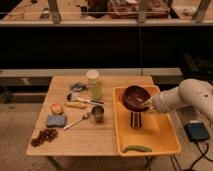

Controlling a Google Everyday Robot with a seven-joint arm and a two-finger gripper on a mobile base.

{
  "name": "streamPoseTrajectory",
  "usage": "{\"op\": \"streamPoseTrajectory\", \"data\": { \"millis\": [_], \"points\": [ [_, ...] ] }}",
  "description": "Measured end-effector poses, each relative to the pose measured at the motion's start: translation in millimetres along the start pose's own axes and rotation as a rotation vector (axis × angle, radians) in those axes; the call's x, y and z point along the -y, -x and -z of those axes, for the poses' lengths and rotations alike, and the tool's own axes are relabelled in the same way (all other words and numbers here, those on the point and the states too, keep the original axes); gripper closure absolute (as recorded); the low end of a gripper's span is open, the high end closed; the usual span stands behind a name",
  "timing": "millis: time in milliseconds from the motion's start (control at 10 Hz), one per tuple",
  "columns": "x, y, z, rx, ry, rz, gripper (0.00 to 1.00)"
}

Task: Stack bowls into tray

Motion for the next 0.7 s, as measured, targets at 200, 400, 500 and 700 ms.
{"op": "streamPoseTrajectory", "data": {
  "millis": [200,400,500,700],
  "points": [
    [-1,-2,-1,-0.003,0.006,-0.005,1.0],
    [-13,-5,-11,-0.003,0.022,-0.038,1.0],
    [-28,-9,-21,-0.003,0.033,-0.059,1.0],
    [-60,-13,-47,-0.002,0.056,-0.087,1.0]
  ]
}}
